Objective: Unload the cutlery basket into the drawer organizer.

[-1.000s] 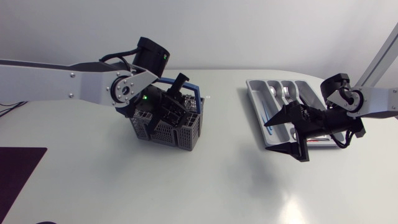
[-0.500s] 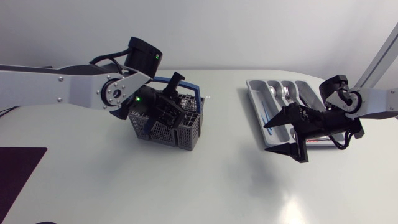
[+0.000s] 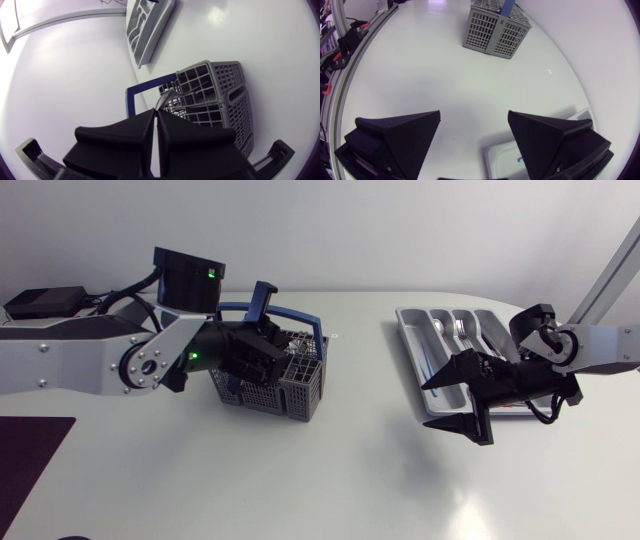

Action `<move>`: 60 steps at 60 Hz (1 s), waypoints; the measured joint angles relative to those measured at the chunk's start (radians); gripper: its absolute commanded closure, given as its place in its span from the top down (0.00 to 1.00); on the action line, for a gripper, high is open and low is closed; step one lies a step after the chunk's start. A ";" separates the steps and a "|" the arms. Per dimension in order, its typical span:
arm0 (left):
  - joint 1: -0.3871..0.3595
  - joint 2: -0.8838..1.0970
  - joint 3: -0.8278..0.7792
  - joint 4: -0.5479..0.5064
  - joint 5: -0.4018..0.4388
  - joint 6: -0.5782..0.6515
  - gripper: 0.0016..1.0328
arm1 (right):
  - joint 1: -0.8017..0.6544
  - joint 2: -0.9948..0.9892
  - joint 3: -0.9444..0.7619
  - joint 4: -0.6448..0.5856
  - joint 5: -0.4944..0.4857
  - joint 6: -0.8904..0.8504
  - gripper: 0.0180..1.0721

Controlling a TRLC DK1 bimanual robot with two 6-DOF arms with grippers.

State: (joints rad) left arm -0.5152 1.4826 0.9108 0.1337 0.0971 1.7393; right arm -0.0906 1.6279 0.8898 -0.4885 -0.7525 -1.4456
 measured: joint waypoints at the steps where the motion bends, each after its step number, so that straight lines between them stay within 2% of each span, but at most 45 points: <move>1: 0.000 -0.004 -0.006 0.007 0.000 -0.005 0.03 | 0.000 -0.001 -0.001 0.001 0.000 0.003 0.93; 18: 0.005 -0.158 -0.062 0.048 0.011 -0.083 0.03 | 0.019 -0.069 -0.023 0.023 0.001 0.040 0.93; 28: 0.005 -0.214 -0.098 0.113 0.011 -0.095 0.03 | 0.024 -0.098 -0.028 0.023 0.001 0.059 0.93; 36: 0.002 -0.252 -0.130 0.116 0.005 -0.112 0.03 | 0.024 -0.118 -0.045 0.051 0.001 0.078 0.93; 42: -0.032 -0.286 -0.129 0.054 -0.060 -0.176 0.03 | 0.021 -0.145 -0.059 0.095 0.000 0.130 0.93; 48: -0.108 -0.301 -0.101 -0.049 -0.131 -0.280 0.03 | 0.019 -0.198 -0.090 0.204 0.001 0.200 0.93; 55: -0.194 -0.286 -0.027 -0.168 -0.183 -0.452 0.03 | 0.019 -0.263 -0.146 0.360 0.029 0.309 0.93; 60: -0.224 -0.232 0.076 -0.251 -0.190 -0.598 0.03 | 0.021 -0.289 -0.176 0.443 0.055 0.386 0.93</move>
State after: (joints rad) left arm -0.7391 1.2510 0.9871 -0.1173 -0.0929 1.1416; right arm -0.0700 1.3392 0.7139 -0.0452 -0.6979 -1.0592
